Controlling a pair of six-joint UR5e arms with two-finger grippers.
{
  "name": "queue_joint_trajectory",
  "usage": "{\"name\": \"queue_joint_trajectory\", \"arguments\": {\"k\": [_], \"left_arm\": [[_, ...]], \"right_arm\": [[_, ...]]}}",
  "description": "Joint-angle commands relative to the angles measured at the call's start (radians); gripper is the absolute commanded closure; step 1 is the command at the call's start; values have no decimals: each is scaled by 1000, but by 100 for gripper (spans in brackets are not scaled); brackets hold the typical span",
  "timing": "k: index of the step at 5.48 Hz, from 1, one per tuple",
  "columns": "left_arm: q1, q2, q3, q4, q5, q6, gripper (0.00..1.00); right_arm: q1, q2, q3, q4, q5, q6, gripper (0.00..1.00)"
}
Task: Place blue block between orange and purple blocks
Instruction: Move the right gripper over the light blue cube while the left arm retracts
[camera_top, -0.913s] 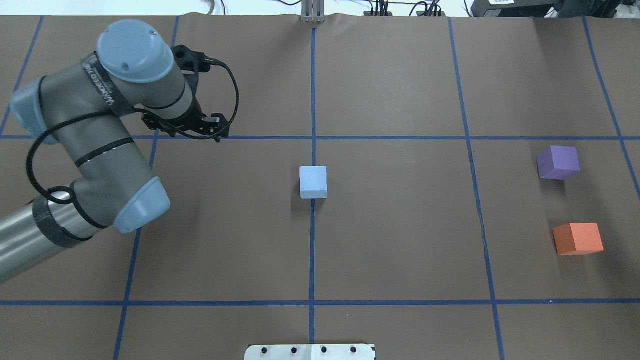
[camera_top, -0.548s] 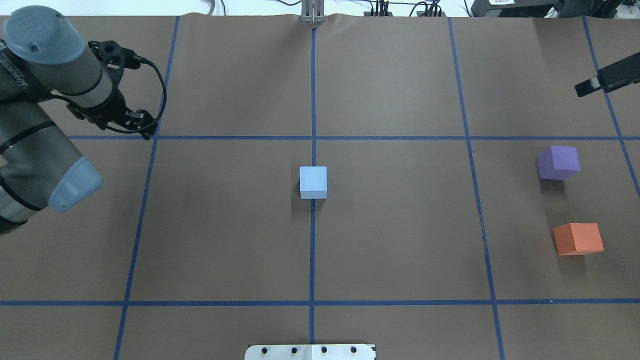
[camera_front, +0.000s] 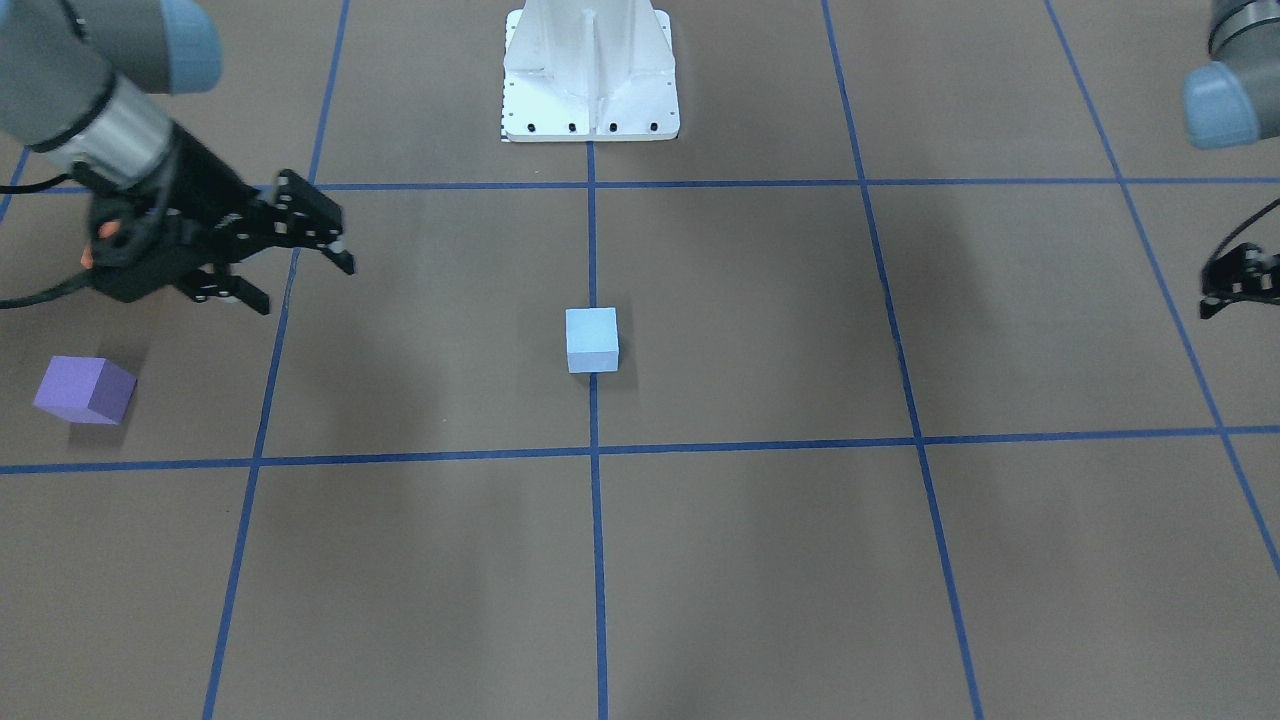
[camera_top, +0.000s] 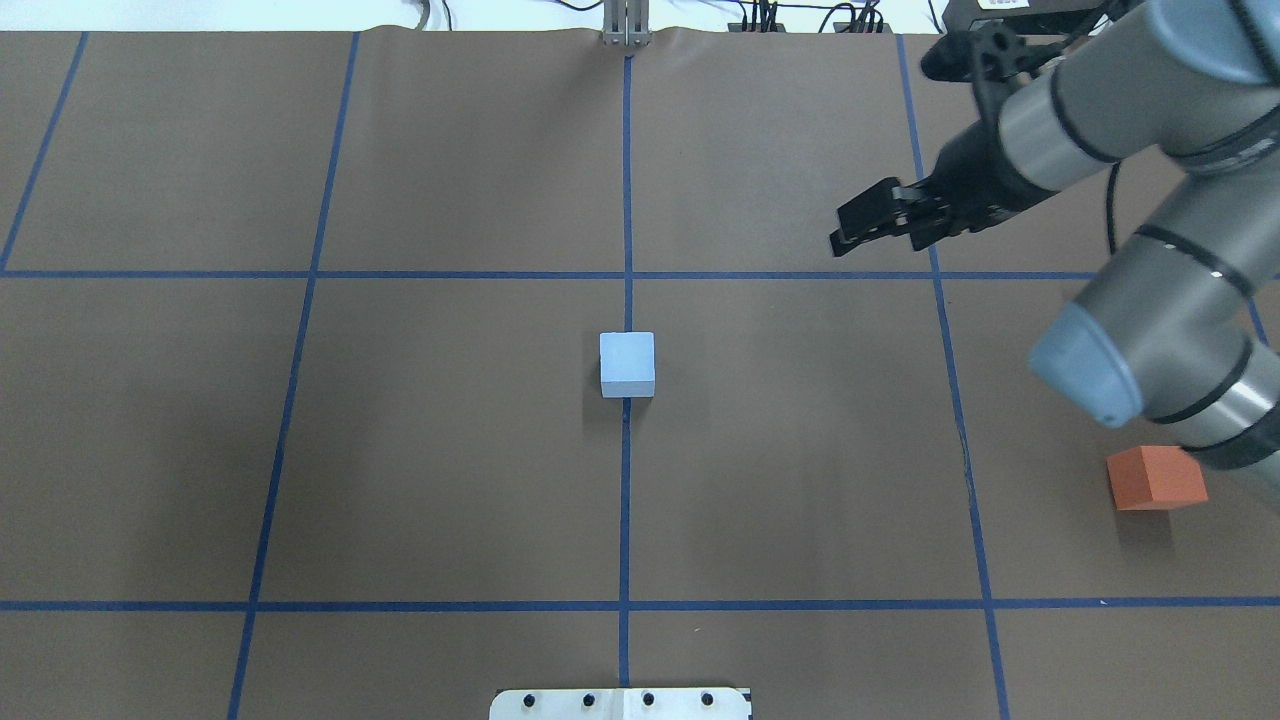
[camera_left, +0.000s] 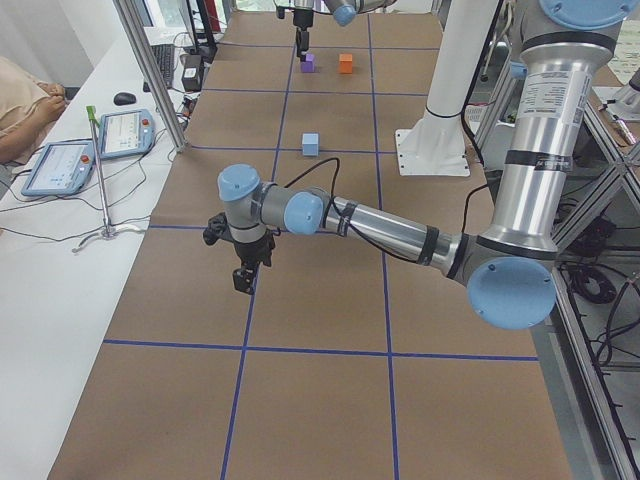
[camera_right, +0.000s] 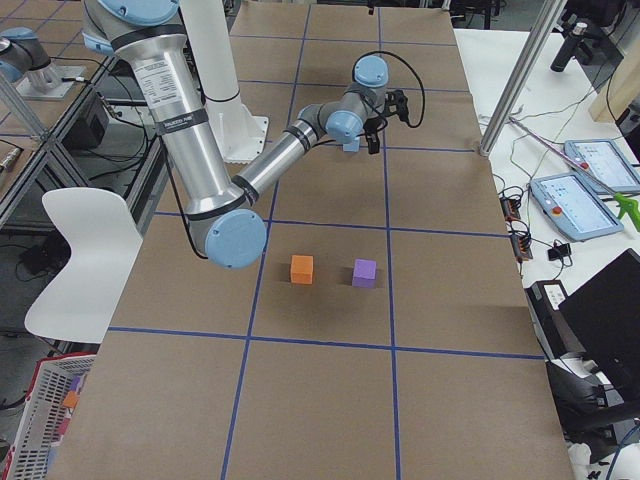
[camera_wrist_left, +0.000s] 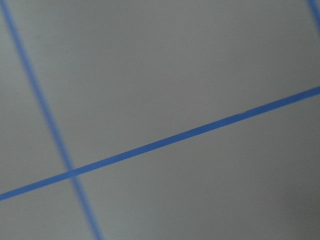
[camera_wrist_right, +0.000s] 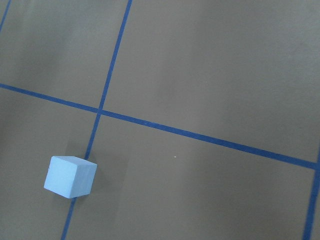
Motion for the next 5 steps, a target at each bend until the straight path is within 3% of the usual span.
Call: {"name": "queue_joint_trajectory", "arguments": {"k": [1, 2, 5], "left_arm": [[-231, 46, 118, -6, -74, 244, 0], [-234, 66, 115, -9, -86, 247, 0], [-234, 123, 62, -18, -88, 248, 0]], "right_arm": [[-209, 171, -51, -204, -224, 116, 0], [-277, 214, -120, -203, -320, 147, 0], [-368, 348, -347, -159, -439, 233, 0]]}}
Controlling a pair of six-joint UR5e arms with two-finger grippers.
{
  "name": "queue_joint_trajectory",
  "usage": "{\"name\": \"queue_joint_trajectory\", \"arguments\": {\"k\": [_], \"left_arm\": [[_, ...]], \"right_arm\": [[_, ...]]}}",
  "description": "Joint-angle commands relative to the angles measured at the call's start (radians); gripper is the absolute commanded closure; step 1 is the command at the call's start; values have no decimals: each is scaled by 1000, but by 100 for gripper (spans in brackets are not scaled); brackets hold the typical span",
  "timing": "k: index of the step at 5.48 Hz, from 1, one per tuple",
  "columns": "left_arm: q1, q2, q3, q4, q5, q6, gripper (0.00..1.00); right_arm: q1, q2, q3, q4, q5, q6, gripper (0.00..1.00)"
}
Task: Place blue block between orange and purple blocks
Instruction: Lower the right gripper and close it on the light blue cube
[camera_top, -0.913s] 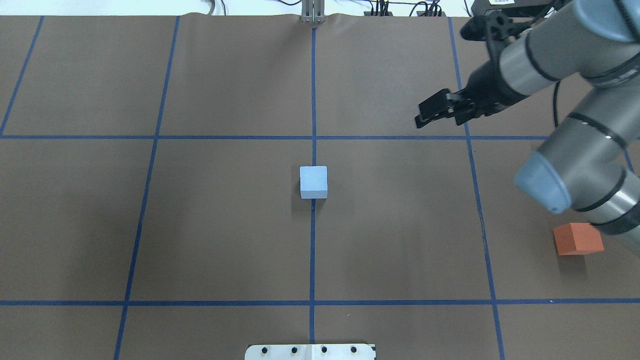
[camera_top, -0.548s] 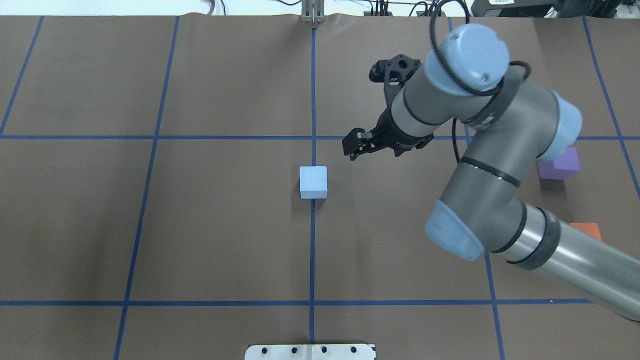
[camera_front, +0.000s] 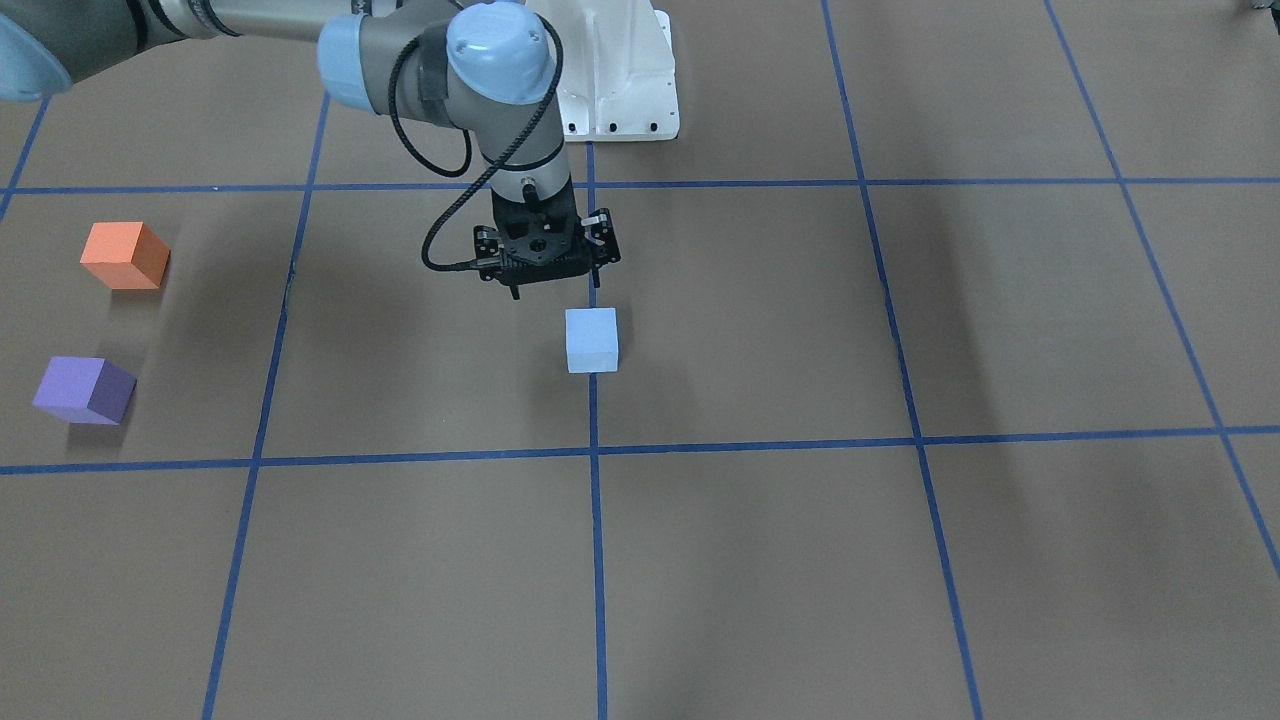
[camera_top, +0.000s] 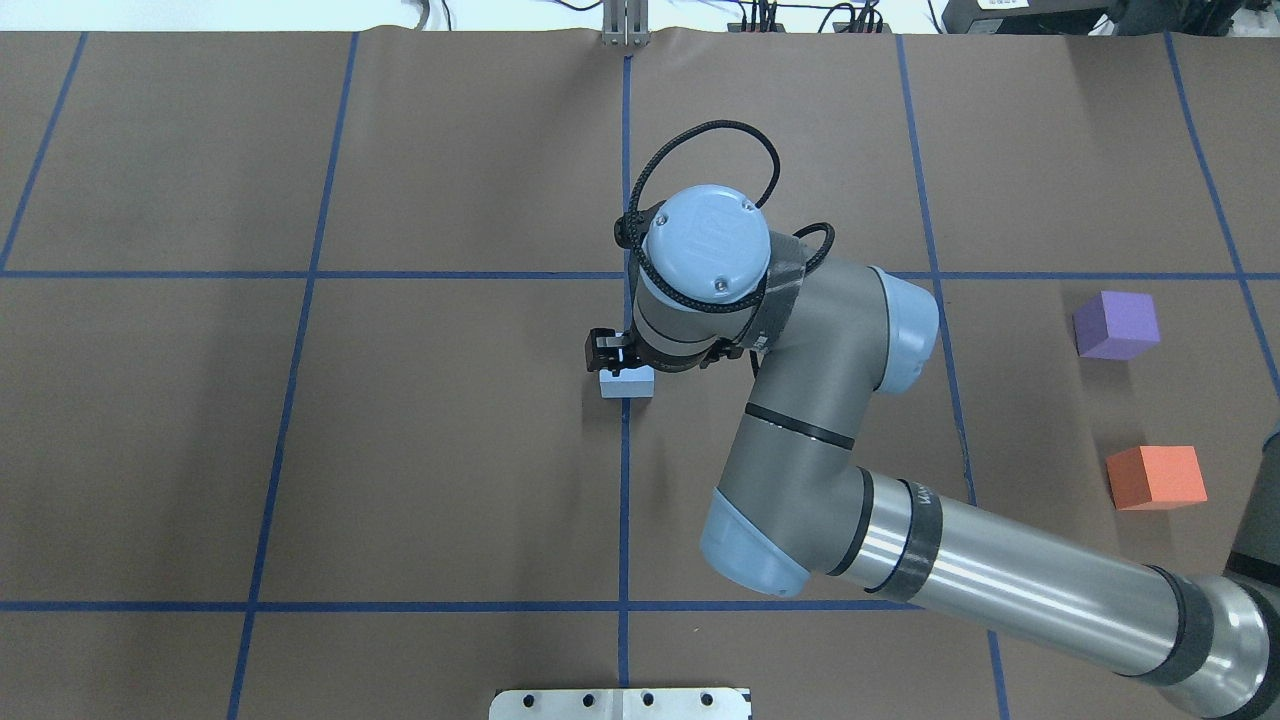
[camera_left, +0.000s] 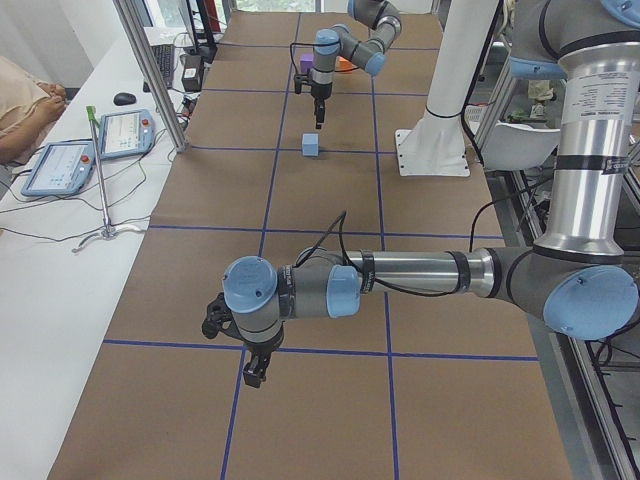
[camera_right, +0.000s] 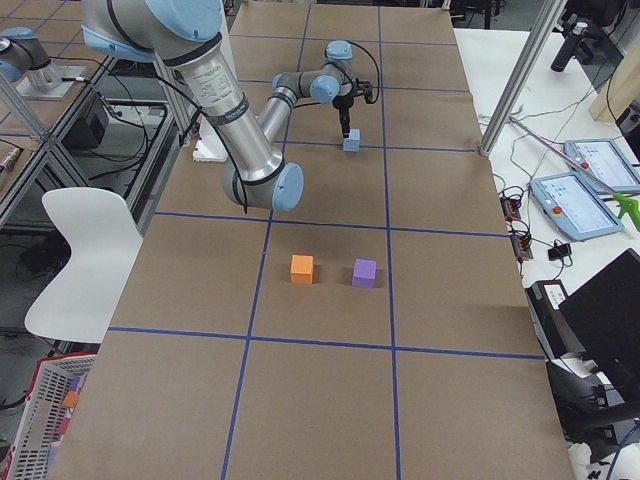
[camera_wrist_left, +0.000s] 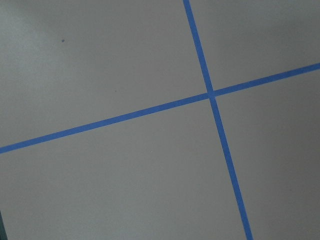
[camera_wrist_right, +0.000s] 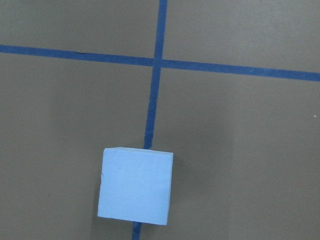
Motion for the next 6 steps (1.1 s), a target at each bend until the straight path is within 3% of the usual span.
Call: {"name": "queue_joint_trajectory", "arguments": {"k": [1, 5, 6], "left_arm": [[0, 54, -68, 0, 1, 1, 0], [3, 68, -79, -2, 1, 1, 0], [3, 68, -81, -3, -1, 0, 0]], "right_arm": [[-15, 28, -123, 113, -40, -1, 0], [-22, 91, -246, 119, -50, 8, 1], [-29, 92, -263, 120, -63, 5, 19]]}}
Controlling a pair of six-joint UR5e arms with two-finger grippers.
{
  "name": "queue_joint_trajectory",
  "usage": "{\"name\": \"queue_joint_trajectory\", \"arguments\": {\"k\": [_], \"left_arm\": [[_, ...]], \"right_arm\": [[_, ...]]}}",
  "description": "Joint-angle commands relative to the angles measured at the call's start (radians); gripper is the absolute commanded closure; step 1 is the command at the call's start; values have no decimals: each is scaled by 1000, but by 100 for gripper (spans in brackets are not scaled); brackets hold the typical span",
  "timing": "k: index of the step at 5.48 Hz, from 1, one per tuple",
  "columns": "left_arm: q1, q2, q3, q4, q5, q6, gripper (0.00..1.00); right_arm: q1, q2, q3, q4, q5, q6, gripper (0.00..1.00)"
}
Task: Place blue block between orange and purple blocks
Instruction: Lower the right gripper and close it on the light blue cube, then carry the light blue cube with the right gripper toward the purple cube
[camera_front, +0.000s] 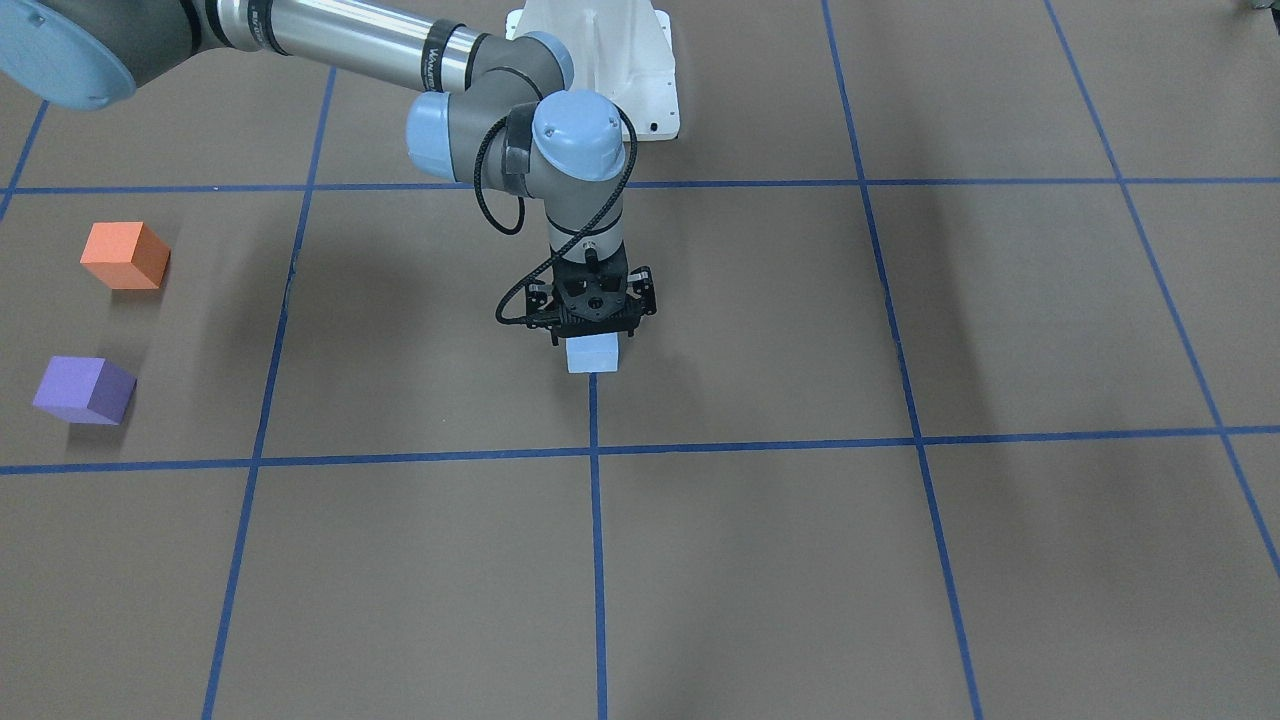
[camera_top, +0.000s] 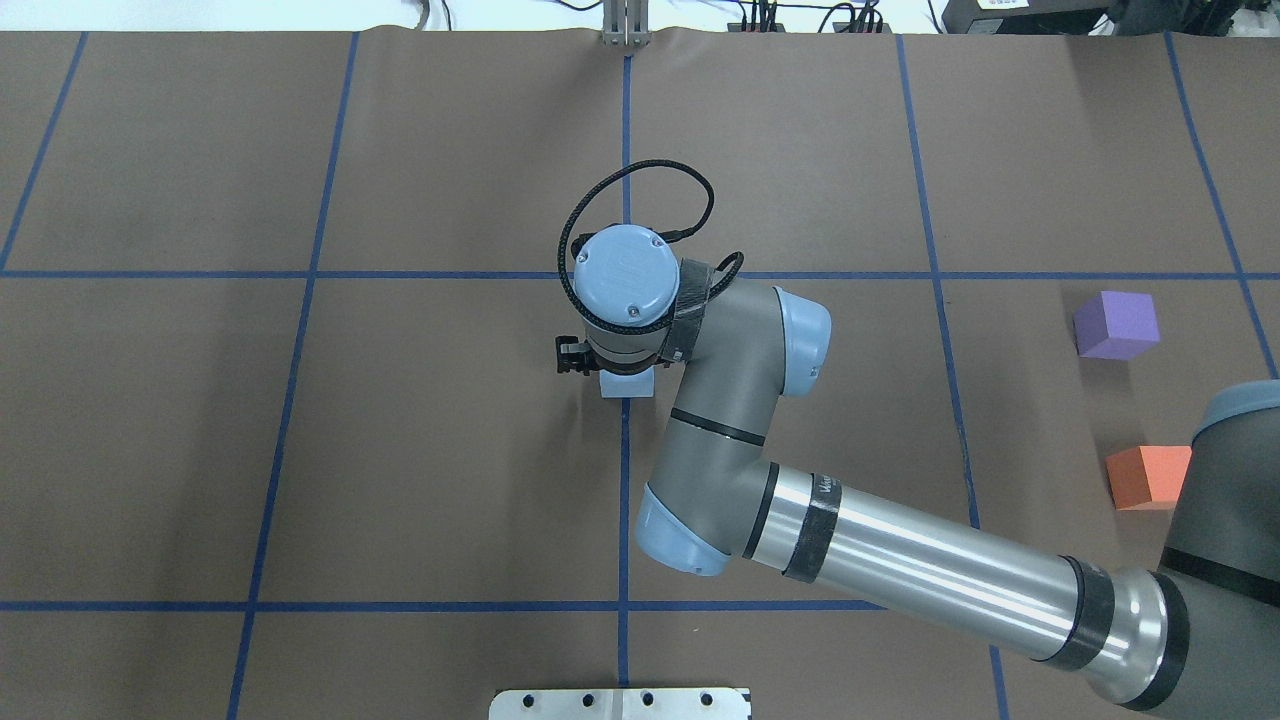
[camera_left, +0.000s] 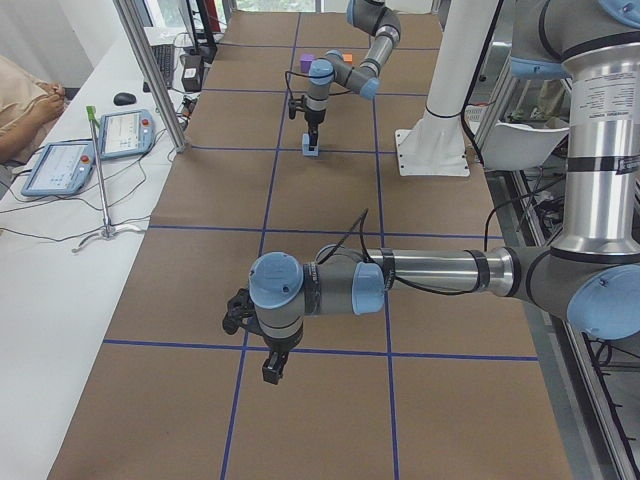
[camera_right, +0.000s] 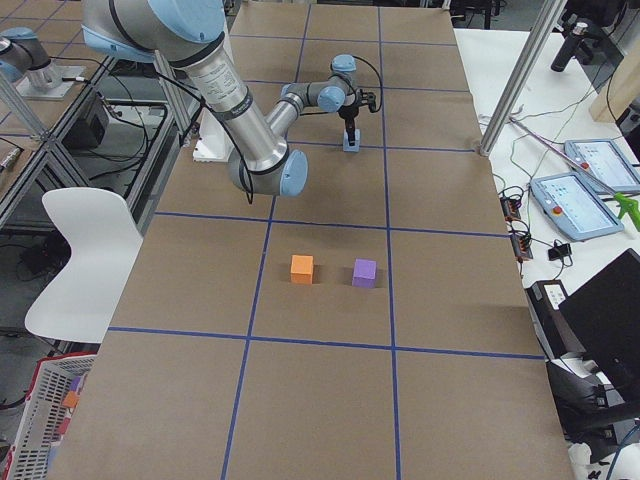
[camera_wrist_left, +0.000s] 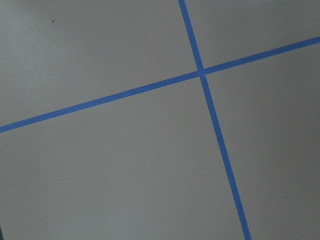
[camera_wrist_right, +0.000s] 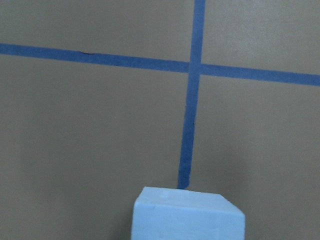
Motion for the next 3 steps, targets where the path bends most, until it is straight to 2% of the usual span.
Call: {"name": "queue_joint_trajectory", "arguments": {"k": [1, 2, 3], "left_arm": [[2, 0, 1, -1, 0, -1, 0], [2, 0, -1, -1, 0, -1, 0], [2, -2, 1, -1, 0, -3, 0]], "right_arm": [[-8, -1, -20, 1, -10, -5, 29], [-6, 5, -14, 1, -10, -14, 74], [6, 2, 13, 3, -4, -22, 94]]}}
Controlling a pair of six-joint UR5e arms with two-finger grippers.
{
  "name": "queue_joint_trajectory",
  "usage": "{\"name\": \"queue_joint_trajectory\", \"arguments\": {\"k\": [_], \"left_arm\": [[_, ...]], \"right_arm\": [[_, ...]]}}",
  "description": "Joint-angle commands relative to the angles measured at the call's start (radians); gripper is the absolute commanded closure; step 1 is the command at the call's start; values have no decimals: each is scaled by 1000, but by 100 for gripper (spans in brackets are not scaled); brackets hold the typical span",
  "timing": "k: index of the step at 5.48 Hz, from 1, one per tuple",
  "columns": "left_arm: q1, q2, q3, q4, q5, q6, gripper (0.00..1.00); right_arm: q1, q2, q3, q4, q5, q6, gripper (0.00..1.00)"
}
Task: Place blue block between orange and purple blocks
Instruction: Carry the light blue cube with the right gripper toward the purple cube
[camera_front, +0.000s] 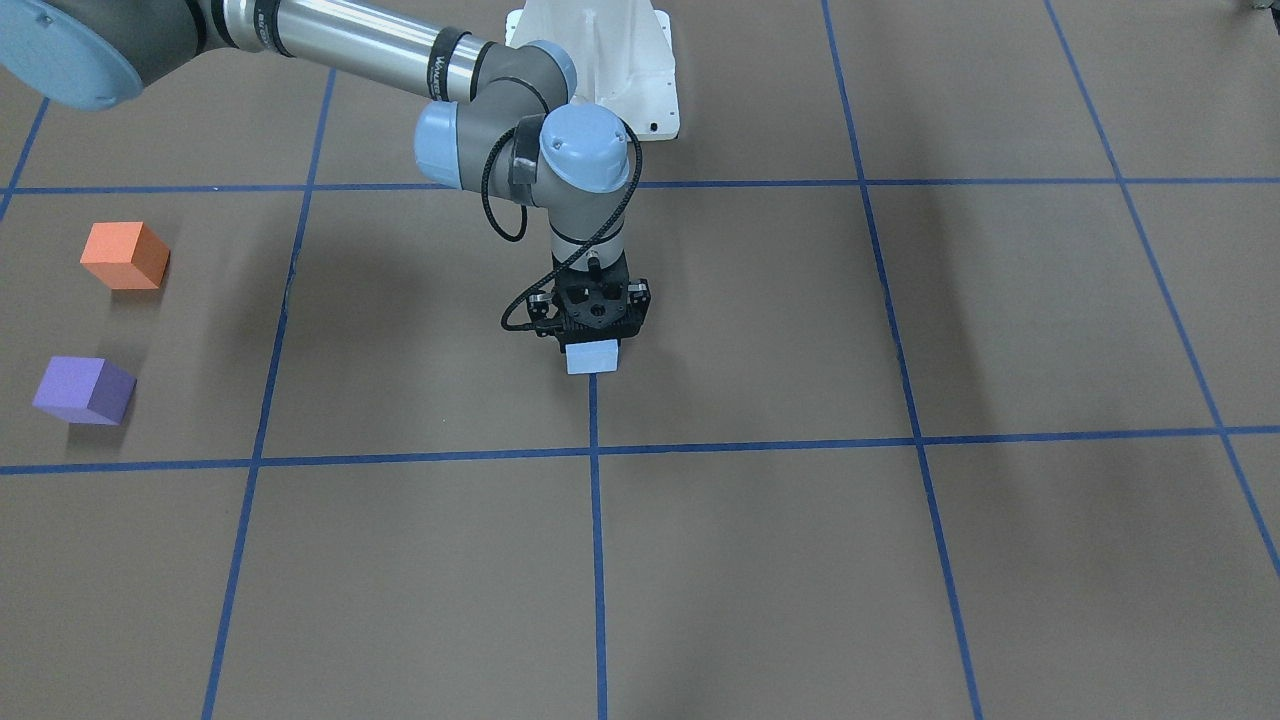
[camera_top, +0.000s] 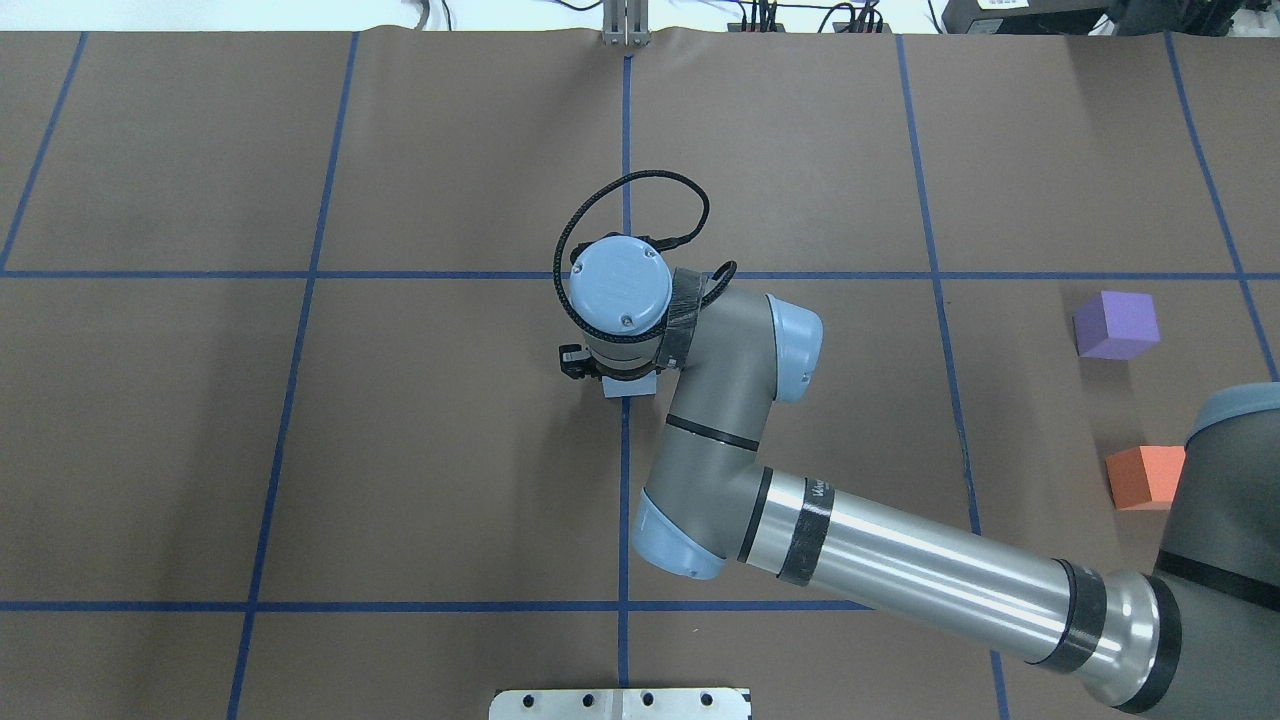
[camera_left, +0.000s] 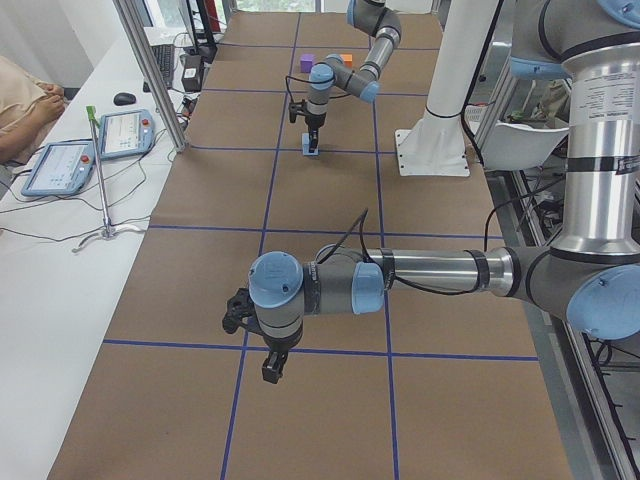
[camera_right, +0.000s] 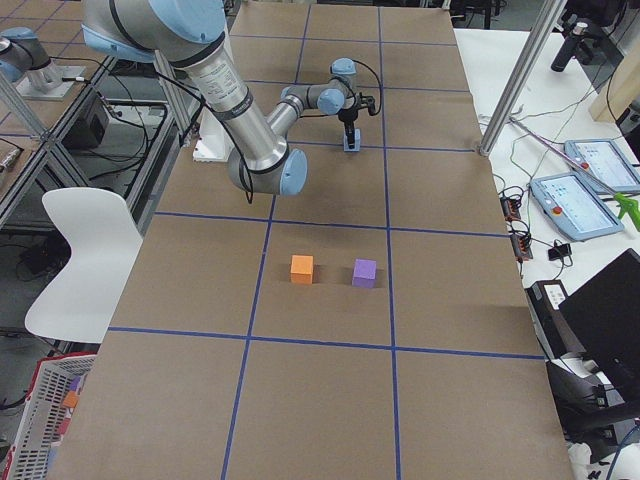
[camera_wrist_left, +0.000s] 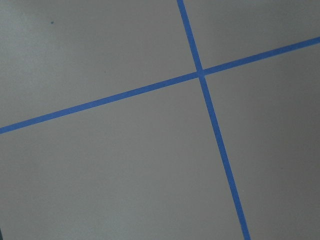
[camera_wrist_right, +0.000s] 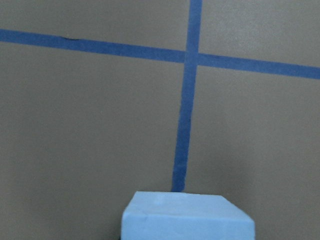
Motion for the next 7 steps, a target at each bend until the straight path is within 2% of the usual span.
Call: {"name": "queue_joint_trajectory", "arguments": {"k": [1, 2, 3, 4, 5, 6, 7], "left_arm": [[0, -1, 2, 0, 0, -3, 0], [0, -1, 2, 0, 0, -3, 0], [0, 1, 5, 0, 0, -4, 0], [0, 1, 4, 0, 0, -7, 0], [2, -1, -2, -2, -1, -83, 0], [3, 1, 4, -65, 0, -136, 0], [3, 14, 1, -77, 0, -136, 0]], "right_arm": [[56, -45, 100, -5, 50, -21, 95], [132, -156, 223, -5, 123, -68, 94], [239, -294, 341, -5, 224, -195, 90], [337, -415, 389, 1, 287, -331, 81], [402, -514, 432, 6, 293, -451, 78], [473, -616, 455, 6, 303, -575, 76], [552, -728, 453, 24, 358, -680, 69]]}}
